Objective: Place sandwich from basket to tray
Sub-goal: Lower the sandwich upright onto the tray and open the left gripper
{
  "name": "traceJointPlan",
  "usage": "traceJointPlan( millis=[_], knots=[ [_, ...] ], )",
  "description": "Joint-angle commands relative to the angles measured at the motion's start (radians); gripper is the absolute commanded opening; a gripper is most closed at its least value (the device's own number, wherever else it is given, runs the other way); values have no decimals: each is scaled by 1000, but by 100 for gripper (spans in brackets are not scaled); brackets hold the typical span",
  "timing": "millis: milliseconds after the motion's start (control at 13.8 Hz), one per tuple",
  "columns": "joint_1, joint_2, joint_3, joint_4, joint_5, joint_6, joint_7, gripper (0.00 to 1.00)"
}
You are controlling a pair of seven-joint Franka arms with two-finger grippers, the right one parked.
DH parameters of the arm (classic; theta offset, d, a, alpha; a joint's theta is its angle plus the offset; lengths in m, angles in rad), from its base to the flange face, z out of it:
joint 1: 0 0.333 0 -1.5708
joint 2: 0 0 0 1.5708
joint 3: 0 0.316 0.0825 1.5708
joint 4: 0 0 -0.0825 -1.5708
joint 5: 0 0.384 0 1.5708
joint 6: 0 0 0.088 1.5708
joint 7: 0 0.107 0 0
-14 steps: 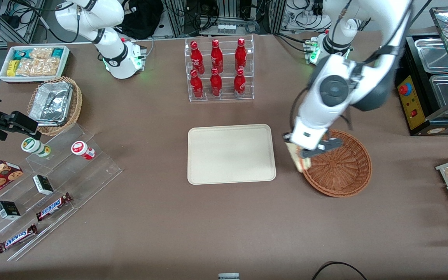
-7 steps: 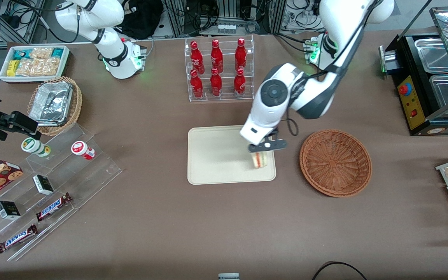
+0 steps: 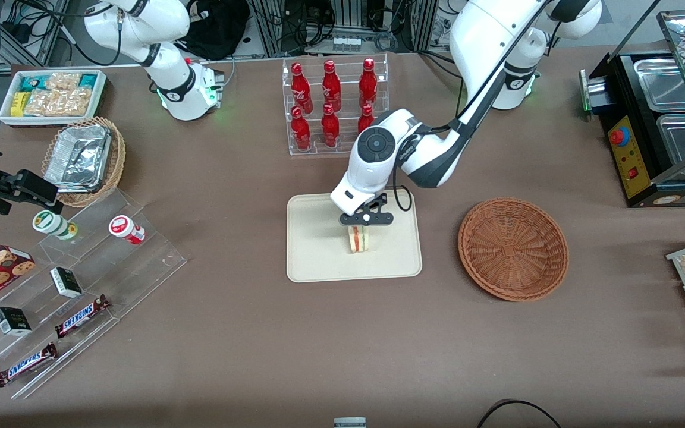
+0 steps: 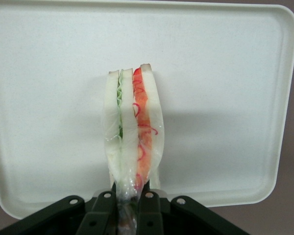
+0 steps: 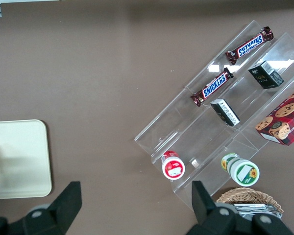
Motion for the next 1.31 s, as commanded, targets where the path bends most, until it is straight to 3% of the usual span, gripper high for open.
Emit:
traceJointPlan(
  millis=[0,218,364,509,873,1236],
  knots=[
    [-17,30,12,34,51,15,-26,11],
    [-19,51,13,36,67,30,-37,13],
    [-19,51,12,36,67,41,-37,26],
    [-17,56,12,36,68,42,-35,100],
    [-10,-19,14,25,67,26,-47,100],
    [64,-188,16,27,54,-163,-76,100]
  ],
)
